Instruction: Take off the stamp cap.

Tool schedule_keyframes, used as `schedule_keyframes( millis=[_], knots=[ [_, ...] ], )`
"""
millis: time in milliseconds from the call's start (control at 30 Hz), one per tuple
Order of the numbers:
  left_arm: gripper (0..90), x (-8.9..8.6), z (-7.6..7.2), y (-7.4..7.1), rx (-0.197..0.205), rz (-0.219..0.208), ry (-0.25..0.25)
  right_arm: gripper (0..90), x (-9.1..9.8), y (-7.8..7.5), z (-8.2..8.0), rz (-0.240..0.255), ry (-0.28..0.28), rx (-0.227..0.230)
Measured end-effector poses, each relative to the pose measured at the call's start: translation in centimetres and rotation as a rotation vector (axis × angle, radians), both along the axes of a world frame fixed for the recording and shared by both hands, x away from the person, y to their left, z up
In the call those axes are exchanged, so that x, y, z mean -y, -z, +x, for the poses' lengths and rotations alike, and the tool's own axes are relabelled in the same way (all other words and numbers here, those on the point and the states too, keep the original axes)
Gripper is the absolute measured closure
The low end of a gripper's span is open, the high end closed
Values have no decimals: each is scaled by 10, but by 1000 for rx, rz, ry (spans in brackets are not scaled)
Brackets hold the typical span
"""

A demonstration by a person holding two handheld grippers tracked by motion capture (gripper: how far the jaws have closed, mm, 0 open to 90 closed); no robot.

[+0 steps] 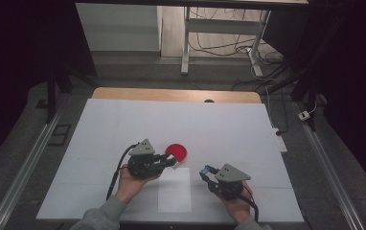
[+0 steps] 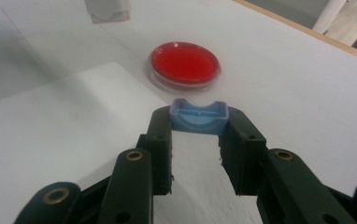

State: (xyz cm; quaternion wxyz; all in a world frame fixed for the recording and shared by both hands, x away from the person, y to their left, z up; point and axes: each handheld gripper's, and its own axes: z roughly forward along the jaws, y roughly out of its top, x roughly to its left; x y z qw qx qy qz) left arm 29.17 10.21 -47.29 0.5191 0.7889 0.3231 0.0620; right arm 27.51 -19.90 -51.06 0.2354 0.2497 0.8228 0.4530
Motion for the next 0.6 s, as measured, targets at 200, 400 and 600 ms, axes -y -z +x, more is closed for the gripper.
schedule_keyframes(
  millis=[200,400,600],
  knots=[
    [760,-1,0,-1,4,-1,-5,650,23,-3,-2,8,33,1],
    [759,-4,1,-1,6,-5,-11,650,45,-4,-4,21,71,-4],
    [760,-6,1,-2,8,-4,-16,650,67,-5,-7,35,109,-14]
  ],
)
